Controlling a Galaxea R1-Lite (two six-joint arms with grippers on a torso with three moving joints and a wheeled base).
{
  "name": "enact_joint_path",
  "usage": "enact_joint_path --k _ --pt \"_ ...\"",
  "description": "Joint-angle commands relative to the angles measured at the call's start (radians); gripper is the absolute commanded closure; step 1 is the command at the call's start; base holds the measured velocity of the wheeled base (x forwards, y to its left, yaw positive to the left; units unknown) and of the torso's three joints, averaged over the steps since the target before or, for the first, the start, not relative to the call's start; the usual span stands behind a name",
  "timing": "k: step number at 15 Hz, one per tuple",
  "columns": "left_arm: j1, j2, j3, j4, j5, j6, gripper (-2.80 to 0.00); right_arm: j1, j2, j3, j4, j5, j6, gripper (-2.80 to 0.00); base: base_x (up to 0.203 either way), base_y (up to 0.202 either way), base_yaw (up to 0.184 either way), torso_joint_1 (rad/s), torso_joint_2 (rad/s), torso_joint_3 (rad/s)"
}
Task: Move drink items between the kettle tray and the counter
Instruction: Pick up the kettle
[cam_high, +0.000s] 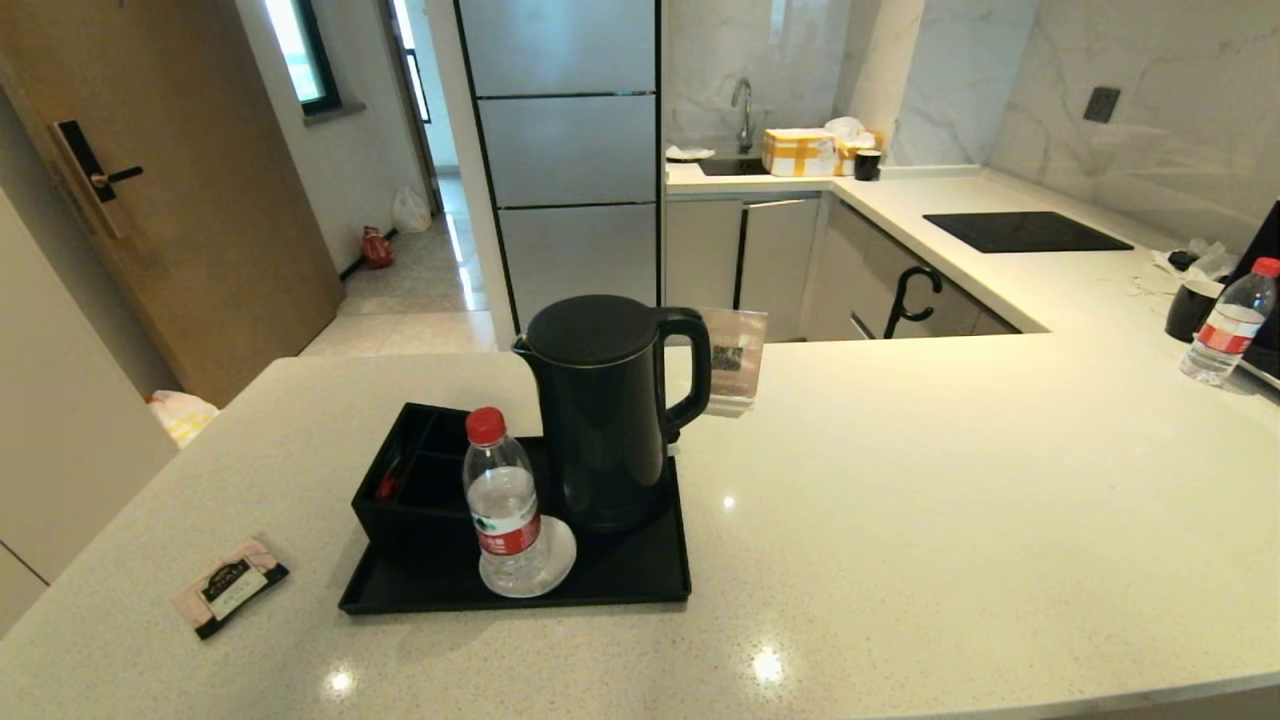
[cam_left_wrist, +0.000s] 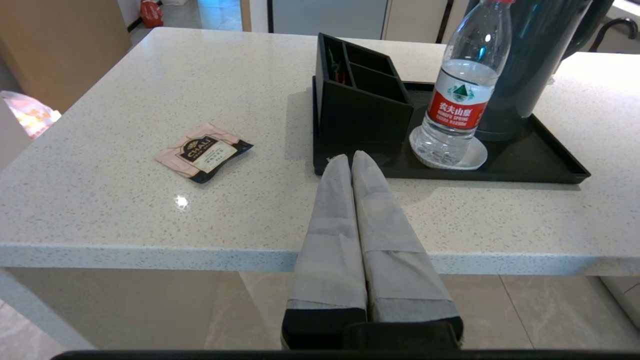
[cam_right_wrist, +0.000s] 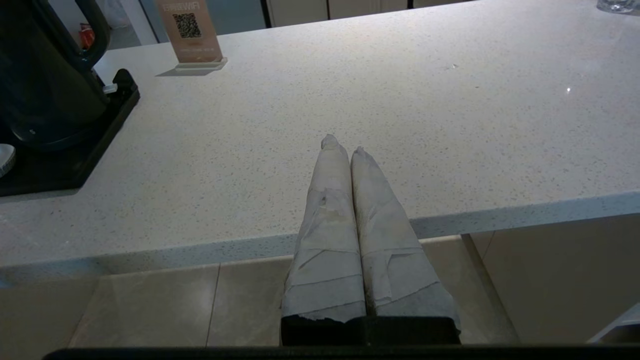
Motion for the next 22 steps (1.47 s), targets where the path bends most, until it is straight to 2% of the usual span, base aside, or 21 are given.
enact_joint_path --k 1,3,4,5,6,7,8,9,10,11,12,13,15,19,20,22 --pt "0.0 -0.002 0.0 -0.001 0.0 -0.003 0.0 0.0 0.0 0.0 0.0 0.0 0.0 0.0 0.0 0.0 0.0 0.0 0.0 0.0" --pt "0.0 -0.002 0.004 -0.002 -0.001 -0.114 0.0 0.0 0.002 0.0 0.0 0.0 0.0 0.0 0.0 0.0 0.0 0.0 0.0 0.0" --pt "0.0 -0.001 0.005 -0.003 -0.002 -0.142 0.0 0.0 0.0 0.0 0.0 0.0 0.0 0.0 0.0 0.0 0.0 0.0 0.0 0.0" --pt "0.0 -0.001 0.007 -0.003 -0.002 -0.251 0.0 0.0 0.0 0.0 0.0 0.0 0.0 0.0 0.0 0.0 0.0 0.0 0.0 0.0" --pt "0.0 -0.001 0.01 -0.003 -0.002 -0.439 0.0 0.0 0.0 0.0 0.0 0.0 0.0 0.0 0.0 0.0 0.0 0.0 0.0 0.0" --pt "0.0 -0.001 0.012 -0.009 -0.001 -0.676 0.0 0.0 0.0 0.0 0.0 0.0 0.0 0.0 0.0 0.0 0.0 0.0 0.0 0.0" --pt "0.0 -0.001 0.015 -0.016 0.001 -0.947 0.0 0.0 0.001 0.0 0.0 0.0 0.0 0.0 0.0 0.0 0.0 0.0 0.0 0.0" --pt "0.0 -0.001 0.017 -0.022 0.002 -1.154 0.0 0.0 0.0 0.0 0.0 0.0 0.0 0.0 0.0 0.0 0.0 0.0 0.0 0.0" --pt "0.0 -0.001 0.018 -0.027 0.004 -1.25 0.0 0.0 0.001 0.0 0.0 0.0 0.0 0.0 0.0 0.0 0.0 0.0 0.0 0.0" --pt "0.0 -0.001 0.02 -0.032 0.005 -1.279 0.0 0.0 0.0 0.0 0.0 0.0 0.0 0.0 0.0 0.0 0.0 0.0 0.0 0.0" --pt "0.0 0.0 0.022 -0.037 0.007 -1.229 0.0 0.0 0.0 0.0 0.0 0.0 0.0 0.0 0.0 0.0 0.0 0.0 0.0 0.0" --pt "0.0 0.0 0.023 -0.039 0.005 -1.213 0.0 0.0 0.0 0.0 0.0 0.0 0.0 0.0 0.0 0.0 0.0 0.0 0.0 0.0" --pt "0.0 -0.002 0.023 -0.039 0.003 -1.24 0.0 0.0 0.001 0.0 0.0 0.0 0.0 0.0 0.0 0.0 0.0 0.0 0.0 0.0" --pt "0.0 0.0 0.023 -0.039 0.002 -1.234 0.0 0.0 0.002 0.0 0.0 0.0 0.0 0.0 0.0 0.0 0.0 0.0 0.0 0.0" --pt "0.0 0.001 0.022 -0.043 0.005 -1.199 0.0 0.0 0.0 0.0 0.0 0.0 0.0 0.0 0.0 0.0 0.0 0.0 0.0 0.0" --pt "0.0 0.0 0.022 -0.055 0.006 -0.94 0.0 0.0 0.0 0.0 0.0 0.0 0.0 0.0 0.0 0.0 0.0 0.0 0.0 0.0"
